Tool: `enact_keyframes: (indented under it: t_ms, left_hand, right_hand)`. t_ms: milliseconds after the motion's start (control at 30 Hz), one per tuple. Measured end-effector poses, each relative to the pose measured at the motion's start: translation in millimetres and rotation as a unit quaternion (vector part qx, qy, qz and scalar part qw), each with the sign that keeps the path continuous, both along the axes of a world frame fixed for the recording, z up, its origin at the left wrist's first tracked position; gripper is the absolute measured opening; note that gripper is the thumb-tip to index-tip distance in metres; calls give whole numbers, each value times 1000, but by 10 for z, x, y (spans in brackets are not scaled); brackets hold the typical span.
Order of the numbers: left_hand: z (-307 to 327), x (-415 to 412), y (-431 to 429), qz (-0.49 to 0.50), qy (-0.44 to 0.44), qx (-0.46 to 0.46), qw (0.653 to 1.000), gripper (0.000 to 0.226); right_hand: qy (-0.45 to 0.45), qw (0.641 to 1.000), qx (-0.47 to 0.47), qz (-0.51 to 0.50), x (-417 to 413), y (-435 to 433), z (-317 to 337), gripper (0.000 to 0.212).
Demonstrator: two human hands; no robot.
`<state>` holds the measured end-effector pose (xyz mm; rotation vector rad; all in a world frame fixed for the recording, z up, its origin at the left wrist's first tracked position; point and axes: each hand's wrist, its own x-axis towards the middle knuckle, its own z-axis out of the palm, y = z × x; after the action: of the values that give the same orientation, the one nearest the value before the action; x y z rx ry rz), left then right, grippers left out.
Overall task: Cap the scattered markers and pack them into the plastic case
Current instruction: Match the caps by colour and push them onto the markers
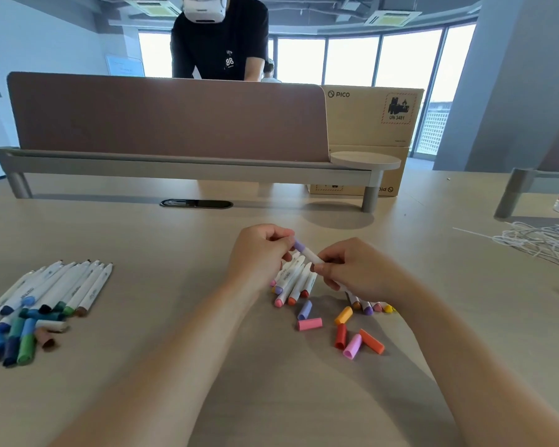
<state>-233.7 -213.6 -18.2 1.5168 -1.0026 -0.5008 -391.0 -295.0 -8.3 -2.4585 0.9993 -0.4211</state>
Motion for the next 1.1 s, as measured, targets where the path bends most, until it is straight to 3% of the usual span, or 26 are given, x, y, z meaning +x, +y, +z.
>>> enact_keyframes:
  t_ms: [100, 233, 367, 500, 633, 767, 867, 967, 1100]
  left_hand:
    - [22, -40, -12, -25, -21, 13, 999, 19]
    - [1, -65, -19, -16, -120, 82, 989, 45]
    - [-10, -55, -22, -8, -173, 90, 981, 25]
    - [-28, -57, -50, -9, -196, 87, 977, 21]
    - [-39, -64, -63, -17, -210, 93, 973, 20]
    - [-57, -62, -69, -21, -222, 90, 971, 19]
    - [-57, -59, -73, -21, -226, 90, 970, 19]
    - [-44, -46, -71, -12, -228, 95, 969, 21]
    - [-16, -40, -51, -13, -210, 90, 973, 21]
  right_hand:
    - [-19, 1000, -8, -24, 17, -33, 12, 37]
    - [29, 995, -41, -91, 76, -160, -74, 22]
    - [70, 986, -37, -149, 10, -242, -156, 31]
    - [74, 983, -47, -164, 31, -259, -200, 30]
    - [86, 979, -69, -172, 82, -255, -212, 10]
    - [128, 974, -58, -179, 141, -243, -227, 10]
    - [107, 975, -86, -175, 175, -219, -231, 12]
    - [71, 982, -97, -145, 250, -126, -205, 15]
    - [110, 985, -96, -88, 339, 4, -162, 15]
